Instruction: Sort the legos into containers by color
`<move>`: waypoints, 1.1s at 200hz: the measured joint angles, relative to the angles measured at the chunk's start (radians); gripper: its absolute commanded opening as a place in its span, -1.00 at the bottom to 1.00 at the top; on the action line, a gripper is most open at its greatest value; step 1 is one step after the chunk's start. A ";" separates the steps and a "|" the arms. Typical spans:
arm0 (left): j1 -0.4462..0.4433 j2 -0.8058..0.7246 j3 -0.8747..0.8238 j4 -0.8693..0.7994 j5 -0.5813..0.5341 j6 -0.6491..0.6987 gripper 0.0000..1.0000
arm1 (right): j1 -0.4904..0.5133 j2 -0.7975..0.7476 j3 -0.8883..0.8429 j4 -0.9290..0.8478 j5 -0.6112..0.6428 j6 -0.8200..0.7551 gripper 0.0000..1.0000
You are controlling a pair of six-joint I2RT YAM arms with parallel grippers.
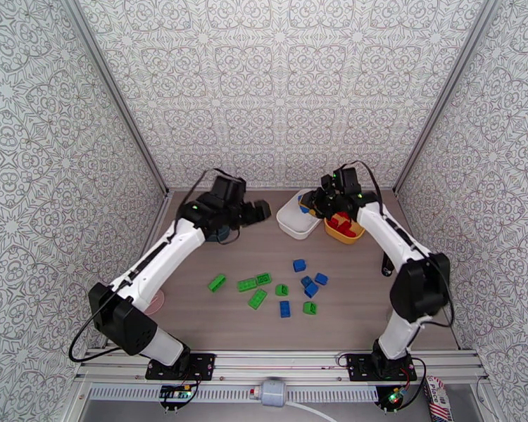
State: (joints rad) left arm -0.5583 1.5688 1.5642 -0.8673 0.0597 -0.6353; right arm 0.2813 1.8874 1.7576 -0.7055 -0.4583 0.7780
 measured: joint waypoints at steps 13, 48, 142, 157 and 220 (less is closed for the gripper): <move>-0.032 0.017 -0.003 -0.061 -0.061 0.010 0.62 | 0.000 0.088 0.096 -0.072 0.051 -0.030 -0.43; -0.106 0.089 -0.018 -0.168 -0.182 0.008 0.60 | 0.000 0.303 0.323 -0.211 0.138 -0.057 -0.22; -0.151 0.126 -0.095 -0.180 -0.131 0.008 0.59 | 0.000 0.462 0.519 -0.324 0.148 -0.065 0.25; -0.153 0.139 -0.095 -0.176 -0.115 0.011 0.58 | 0.000 0.406 0.440 -0.319 0.150 -0.072 0.26; -0.230 0.193 -0.095 -0.175 -0.035 0.005 0.54 | 0.000 -0.027 0.027 -0.296 0.211 -0.143 0.44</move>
State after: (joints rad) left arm -0.7887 1.7618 1.4696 -1.0424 0.0250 -0.6300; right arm 0.2813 1.8599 1.7844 -1.0012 -0.2470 0.6346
